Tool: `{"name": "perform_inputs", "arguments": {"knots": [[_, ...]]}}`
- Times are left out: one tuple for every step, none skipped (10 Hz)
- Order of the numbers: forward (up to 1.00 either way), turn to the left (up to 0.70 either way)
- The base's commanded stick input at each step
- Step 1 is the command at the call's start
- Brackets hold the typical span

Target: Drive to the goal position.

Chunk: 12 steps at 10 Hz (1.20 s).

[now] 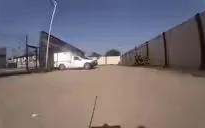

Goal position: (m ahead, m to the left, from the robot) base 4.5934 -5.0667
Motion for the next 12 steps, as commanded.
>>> {"name": "perform_inputs", "arguments": {"knots": [[1.0,0.0],[1.0,0.0],[1.0,0.0],[1.0,0.0],[1.0,0.0],[1.0,0.0],[1.0,0.0],[1.0,0.0],[1.0,0.0],[1.0,0.0],[1.0,0.0],[1.0,0.0]]}}
